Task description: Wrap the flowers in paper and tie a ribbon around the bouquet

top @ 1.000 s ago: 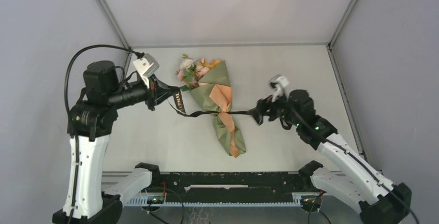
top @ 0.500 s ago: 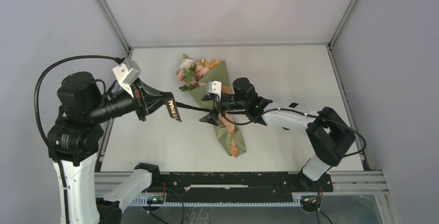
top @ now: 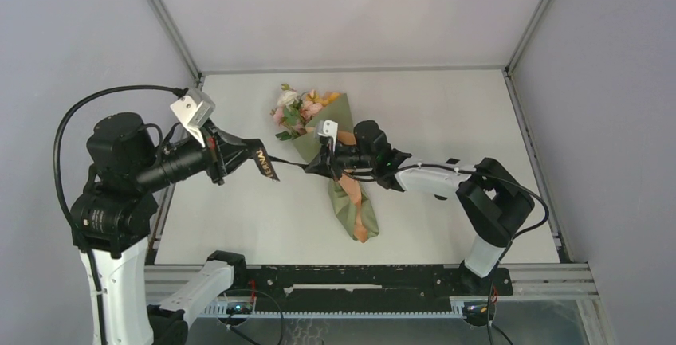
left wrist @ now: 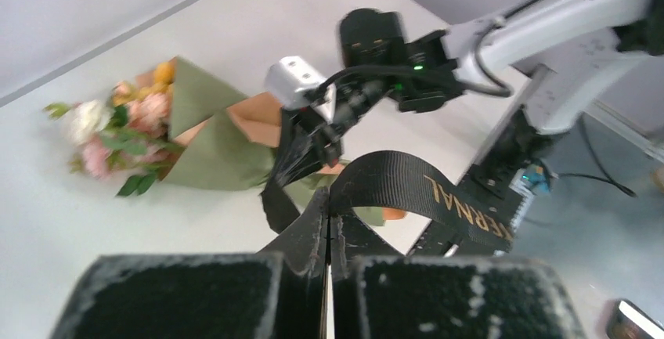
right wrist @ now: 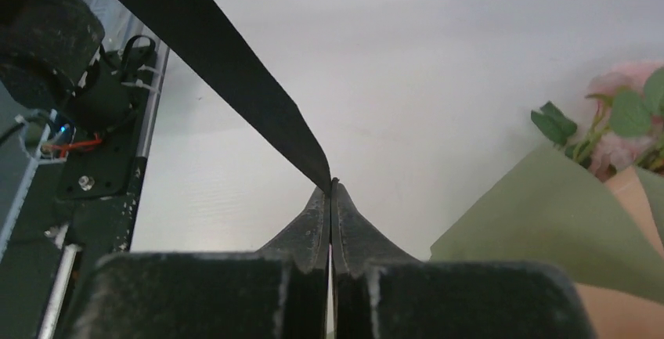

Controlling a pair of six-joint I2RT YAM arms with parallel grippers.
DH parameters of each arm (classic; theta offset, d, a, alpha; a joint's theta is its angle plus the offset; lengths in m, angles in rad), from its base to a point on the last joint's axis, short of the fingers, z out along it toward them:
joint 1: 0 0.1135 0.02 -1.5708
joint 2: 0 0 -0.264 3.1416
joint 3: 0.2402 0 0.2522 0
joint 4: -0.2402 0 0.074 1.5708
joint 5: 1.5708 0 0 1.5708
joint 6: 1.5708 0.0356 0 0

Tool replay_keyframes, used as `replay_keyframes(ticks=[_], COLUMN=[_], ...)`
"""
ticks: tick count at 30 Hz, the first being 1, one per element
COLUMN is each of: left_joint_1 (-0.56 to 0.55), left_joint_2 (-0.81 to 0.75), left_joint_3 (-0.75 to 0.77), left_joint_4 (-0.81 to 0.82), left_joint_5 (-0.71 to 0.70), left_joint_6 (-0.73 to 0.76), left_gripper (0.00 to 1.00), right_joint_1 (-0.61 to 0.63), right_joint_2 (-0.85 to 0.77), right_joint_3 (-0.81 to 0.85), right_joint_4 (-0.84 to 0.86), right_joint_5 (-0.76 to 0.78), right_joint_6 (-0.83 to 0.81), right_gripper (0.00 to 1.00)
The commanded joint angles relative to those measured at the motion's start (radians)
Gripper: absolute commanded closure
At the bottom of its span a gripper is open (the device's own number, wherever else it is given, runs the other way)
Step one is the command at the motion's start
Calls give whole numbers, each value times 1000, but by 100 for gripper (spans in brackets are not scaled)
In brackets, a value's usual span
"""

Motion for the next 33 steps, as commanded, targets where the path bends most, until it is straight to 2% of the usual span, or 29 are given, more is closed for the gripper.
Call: replay_keyframes(ticks=[1, 2, 3, 5, 6, 7, 8, 10, 12, 16, 17, 19, 21, 22, 26, 28, 33], left_joint_1=[36, 43, 46, 46, 46, 46, 46, 45, 42, 6, -4, -23, -55, -82, -177, -178, -179], left_joint_2=[-38, -53, -66, -93, -106, -121, -139, -191, -272, -364, -374, -373, -343, -311, -59, 93, 295], left_joint_3=[-55, -118, -191, -353, -426, -499, -554, -641, -690, -696, -696, -716, -779, -818, -897, -899, -966], left_joint_4=[15, 18, 20, 29, 33, 36, 38, 29, -4, -83, -84, -28, 144, 274, 691, 818, 1092], left_joint_5=[-249, -328, -396, -502, -542, -591, -637, -675, -618, -420, -362, -244, -176, -182, -201, -169, -29], left_joint_6=[-26, -6, 27, 111, 173, 227, 294, 392, 482, 609, 638, 658, 578, 483, 296, 224, 181], left_gripper=[100, 94, 77, 34, 19, 12, 9, 9, 12, 28, 29, 24, 18, 18, 6, 1, 0], right_joint_1=[-59, -81, -104, -118, -119, -117, -117, -117, -121, -117, -117, -121, -128, -130, -121, -125, -117], right_joint_2=[-50, -62, -69, -76, -77, -78, -79, -79, -75, -67, -63, -56, -54, -56, -62, -72, -93], right_joint_3=[34, 27, 22, 21, 21, 21, 21, 22, 22, 21, 21, 21, 21, 21, 22, 20, -7], right_joint_4=[21, 23, 18, -15, -31, -50, -68, -95, -97, -76, -68, -51, -35, -30, -24, -49, -62], right_joint_5=[86, 95, 102, 108, 100, 100, 105, 120, 112, 97, 91, 82, 70, 67, 57, 64, 113], right_joint_6=[206, 271, 339, 404, 420, 431, 441, 470, 511, 577, 588, 617, 645, 652, 624, 606, 563], right_gripper=[100, 100, 100, 100, 100, 100, 100, 100, 100, 100, 100, 100, 100, 100, 100, 100, 100])
